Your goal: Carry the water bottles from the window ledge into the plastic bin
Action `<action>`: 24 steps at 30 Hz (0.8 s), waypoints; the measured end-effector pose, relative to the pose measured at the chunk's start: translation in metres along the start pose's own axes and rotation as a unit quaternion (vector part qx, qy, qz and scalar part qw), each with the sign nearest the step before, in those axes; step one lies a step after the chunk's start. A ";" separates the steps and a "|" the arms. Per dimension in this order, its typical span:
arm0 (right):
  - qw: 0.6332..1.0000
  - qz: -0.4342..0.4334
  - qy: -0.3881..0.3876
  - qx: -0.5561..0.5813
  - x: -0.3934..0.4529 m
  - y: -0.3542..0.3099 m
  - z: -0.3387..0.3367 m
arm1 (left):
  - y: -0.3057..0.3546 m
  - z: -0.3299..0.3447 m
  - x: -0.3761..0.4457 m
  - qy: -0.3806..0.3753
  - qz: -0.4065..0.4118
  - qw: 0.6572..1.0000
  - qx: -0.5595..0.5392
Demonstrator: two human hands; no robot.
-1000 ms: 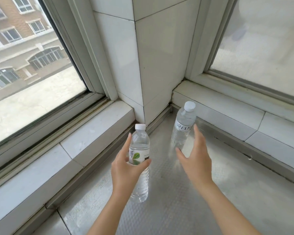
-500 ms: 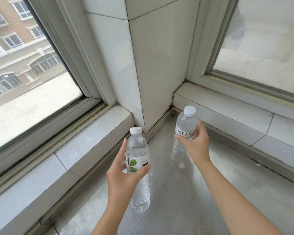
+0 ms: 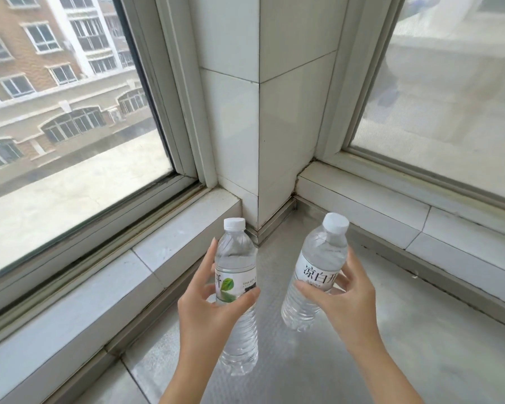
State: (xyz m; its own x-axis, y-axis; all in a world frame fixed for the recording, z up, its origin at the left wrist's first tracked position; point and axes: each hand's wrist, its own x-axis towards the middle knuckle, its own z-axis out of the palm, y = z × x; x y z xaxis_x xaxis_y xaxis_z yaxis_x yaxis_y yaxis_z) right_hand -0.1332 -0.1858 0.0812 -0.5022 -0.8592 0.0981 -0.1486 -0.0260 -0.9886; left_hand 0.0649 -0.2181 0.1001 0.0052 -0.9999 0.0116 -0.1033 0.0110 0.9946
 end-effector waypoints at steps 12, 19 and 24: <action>0.998 0.035 -0.037 0.028 -0.189 -0.103 -0.003 | 0.057 -0.101 -0.161 0.003 0.047 0.997 -0.053; 0.998 -0.013 -0.062 0.008 -0.267 -0.145 -0.010 | 0.080 -0.152 -0.245 0.046 0.095 0.993 -0.061; 0.991 -0.082 -0.108 -0.005 -0.305 -0.180 -0.023 | 0.098 -0.179 -0.292 0.076 0.121 0.988 -0.056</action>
State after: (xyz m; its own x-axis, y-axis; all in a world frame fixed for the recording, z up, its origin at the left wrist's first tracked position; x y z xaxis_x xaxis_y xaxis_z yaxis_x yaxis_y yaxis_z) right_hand 0.0273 0.0929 0.2320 -0.2771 -0.9329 0.2302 -0.2226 -0.1707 -0.9598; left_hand 0.2316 0.0765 0.2131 0.1432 -0.9556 0.2575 -0.0088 0.2589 0.9659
